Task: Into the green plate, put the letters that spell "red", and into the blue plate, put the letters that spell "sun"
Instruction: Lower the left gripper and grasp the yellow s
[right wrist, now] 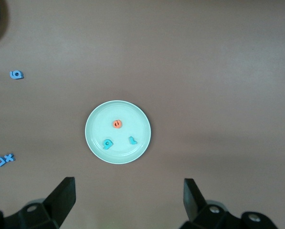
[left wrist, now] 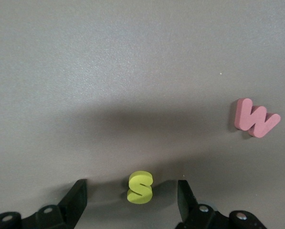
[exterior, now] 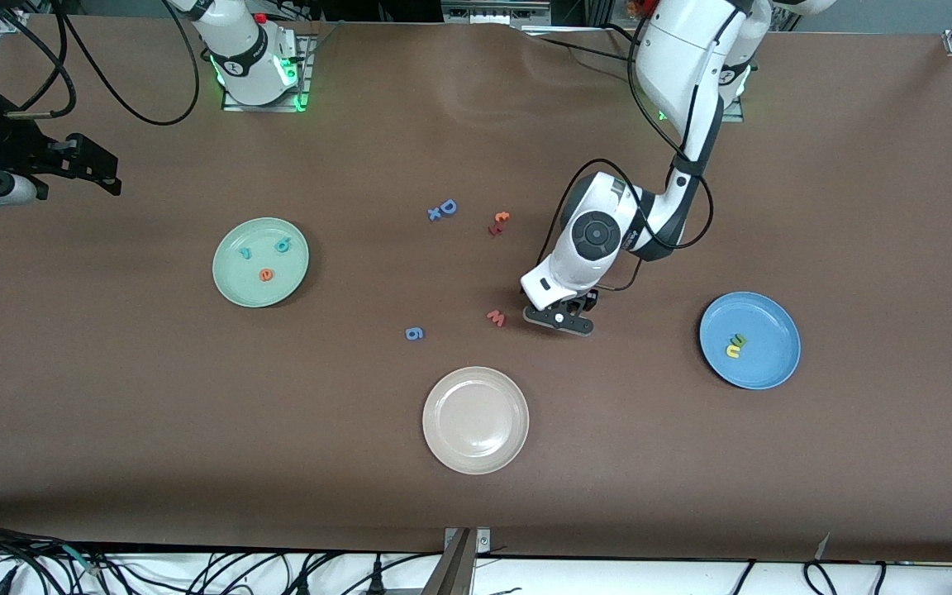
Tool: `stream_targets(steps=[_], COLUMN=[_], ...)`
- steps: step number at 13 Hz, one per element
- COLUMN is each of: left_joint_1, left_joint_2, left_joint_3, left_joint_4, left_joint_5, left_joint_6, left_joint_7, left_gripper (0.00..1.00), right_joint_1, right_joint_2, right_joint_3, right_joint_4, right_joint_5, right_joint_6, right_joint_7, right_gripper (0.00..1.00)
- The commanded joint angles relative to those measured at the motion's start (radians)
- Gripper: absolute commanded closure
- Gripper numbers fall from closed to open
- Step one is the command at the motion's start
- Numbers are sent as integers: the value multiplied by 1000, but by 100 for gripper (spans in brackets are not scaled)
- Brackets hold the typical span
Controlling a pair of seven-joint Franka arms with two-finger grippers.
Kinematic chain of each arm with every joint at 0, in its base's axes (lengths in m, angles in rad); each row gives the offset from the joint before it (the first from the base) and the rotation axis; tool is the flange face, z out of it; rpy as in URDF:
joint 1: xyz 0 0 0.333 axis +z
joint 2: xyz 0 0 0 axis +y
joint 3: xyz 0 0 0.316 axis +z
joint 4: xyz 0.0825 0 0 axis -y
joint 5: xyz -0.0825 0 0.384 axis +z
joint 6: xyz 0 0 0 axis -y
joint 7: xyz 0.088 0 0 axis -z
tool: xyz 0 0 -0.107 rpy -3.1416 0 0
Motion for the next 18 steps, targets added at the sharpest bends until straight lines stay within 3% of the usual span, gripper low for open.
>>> stream_targets(steps=[1,5,7,11,13,15,18], left_joint_1=[-12,-15,-15,-15,-15,-9,20], left_joint_2=[15,18,23,23,23,17,-23], left_joint_3=[6,6,6,6,6,9,54], left_joint_4=[12,12,12,12,10,10,6], left_joint_5=[24,27,27,27,27,25,21], left_joint_6=[15,50,52,52,52,52,27], left_joint_7=[10,11,11,11,11,46,190], left_gripper=[20,67,79,75,88,95,96], right_joint_1=[-4,-8,-25,-21,-21,-21,-21], right_joint_2=[-15,-12,1,5,7,7,7], right_joint_3=[-10,-10,-10,-4,-6,-6,-6], right_joint_4=[-7,-7,-7,-3,-3,-3,2], right_joint_5=[-1,-1,-1,-1,0,0,0], right_joint_6=[-7,-13,-11,21,20,16,12], right_joint_7=[10,10,10,10,10,10,9], right_gripper=[0,0,0,0,0,0,0])
